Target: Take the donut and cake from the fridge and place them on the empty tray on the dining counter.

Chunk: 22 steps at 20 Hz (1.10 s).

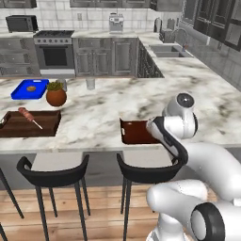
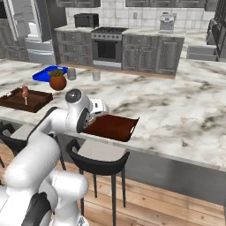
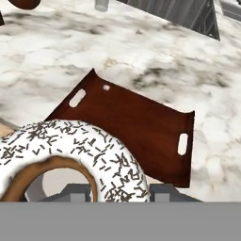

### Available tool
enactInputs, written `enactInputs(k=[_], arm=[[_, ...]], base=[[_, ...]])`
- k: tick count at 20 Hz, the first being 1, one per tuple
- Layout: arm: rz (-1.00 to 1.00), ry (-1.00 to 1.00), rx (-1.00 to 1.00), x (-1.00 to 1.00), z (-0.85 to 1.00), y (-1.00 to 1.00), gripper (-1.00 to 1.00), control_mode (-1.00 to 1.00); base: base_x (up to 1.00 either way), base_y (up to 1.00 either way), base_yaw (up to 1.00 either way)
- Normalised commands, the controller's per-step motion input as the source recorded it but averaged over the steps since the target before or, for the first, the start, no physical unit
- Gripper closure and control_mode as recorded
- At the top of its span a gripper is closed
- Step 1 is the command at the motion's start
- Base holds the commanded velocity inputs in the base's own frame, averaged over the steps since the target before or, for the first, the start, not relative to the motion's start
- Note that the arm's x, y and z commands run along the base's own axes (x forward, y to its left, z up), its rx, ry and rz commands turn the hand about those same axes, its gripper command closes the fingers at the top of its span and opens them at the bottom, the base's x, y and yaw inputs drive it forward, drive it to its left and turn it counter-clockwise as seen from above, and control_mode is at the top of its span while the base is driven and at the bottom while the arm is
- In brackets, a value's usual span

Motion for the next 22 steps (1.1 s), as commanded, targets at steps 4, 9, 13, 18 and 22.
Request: enactInputs(k=[4, 9, 13, 18, 22], arm=[[0.06, 0.00, 0.00, 0.46, -0.05, 0.00, 1.00, -1.00], [0.04, 0.02, 0.00, 0.47, -0.14, 0.00, 1.00, -1.00], [0.00, 0.11, 0.00, 0.38, -0.30, 0.01, 1.00, -1.00], [0.00, 0.08, 0.00, 0.29, -0.22, 0.04, 1.00, -1.00], [0.00, 0.05, 0.00, 0.34, -0.09, 0.09, 1.00, -1.00]], base=[[0.00, 0.00, 0.00], [0.00, 0.00, 0.00], [0.00, 0.00, 0.00], [0.00, 0.00, 0.00], [0.00, 0.00, 0.00]])
